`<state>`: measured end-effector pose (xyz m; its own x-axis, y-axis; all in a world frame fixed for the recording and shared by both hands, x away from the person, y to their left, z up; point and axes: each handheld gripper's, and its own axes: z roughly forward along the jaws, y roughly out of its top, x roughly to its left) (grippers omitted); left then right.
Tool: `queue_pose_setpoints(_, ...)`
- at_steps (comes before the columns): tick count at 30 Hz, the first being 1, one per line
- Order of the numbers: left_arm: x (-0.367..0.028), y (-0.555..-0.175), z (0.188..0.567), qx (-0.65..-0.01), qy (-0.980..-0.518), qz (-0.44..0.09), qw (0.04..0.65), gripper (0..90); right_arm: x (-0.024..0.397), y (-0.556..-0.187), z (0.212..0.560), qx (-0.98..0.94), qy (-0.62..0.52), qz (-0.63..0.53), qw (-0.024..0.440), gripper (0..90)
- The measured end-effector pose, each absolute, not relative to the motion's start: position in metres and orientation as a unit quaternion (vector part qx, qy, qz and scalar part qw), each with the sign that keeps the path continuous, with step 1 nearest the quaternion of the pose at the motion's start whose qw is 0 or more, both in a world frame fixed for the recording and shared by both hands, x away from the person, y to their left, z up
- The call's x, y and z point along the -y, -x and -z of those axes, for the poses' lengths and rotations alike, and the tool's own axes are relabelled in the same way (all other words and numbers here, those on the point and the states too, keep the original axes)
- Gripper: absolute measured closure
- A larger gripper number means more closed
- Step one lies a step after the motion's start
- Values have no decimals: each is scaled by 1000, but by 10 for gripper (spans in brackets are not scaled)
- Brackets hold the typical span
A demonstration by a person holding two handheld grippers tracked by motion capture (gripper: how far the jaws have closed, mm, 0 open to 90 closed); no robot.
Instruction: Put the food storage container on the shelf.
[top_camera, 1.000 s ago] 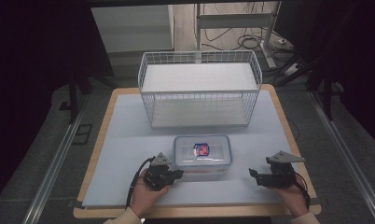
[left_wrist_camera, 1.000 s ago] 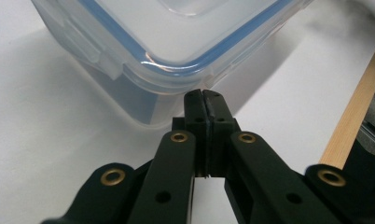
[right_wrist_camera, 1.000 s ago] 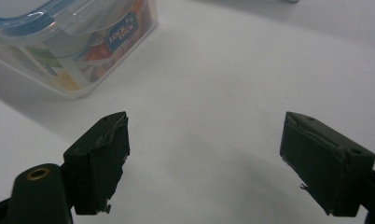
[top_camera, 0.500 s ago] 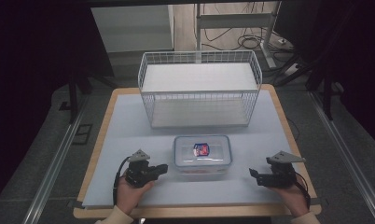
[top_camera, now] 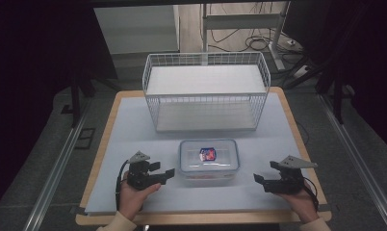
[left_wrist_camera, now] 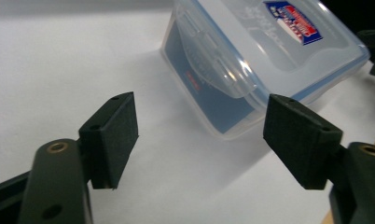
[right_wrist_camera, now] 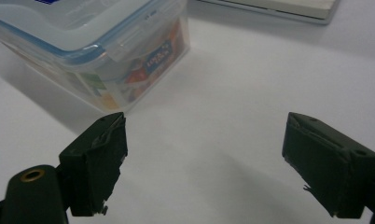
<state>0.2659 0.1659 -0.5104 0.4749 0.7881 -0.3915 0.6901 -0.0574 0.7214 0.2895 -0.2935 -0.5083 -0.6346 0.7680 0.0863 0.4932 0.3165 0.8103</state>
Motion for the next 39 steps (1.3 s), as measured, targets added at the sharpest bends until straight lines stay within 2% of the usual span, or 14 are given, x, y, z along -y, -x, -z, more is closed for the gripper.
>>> queue_pose_setpoints(6,-163,-270,508,-512,-723,-48,462,213,290,-292,508,-797,-402,-432,124,102)
queue_pose_setpoints(21,-157,-288,493,-516,-710,-15,479,188,278,-310,482,-773,-419,-471,68,128)
queue_pose_setpoints(25,-154,-300,493,-526,-697,20,486,180,275,-315,476,-770,-419,-477,68,130)
queue_pose_setpoints(32,-139,-319,501,-531,-699,43,477,179,265,-327,460,-765,-414,-489,73,135)
queue_pose_setpoints(39,-134,-320,512,-530,-700,73,474,176,251,-336,453,-759,-410,-501,72,135)
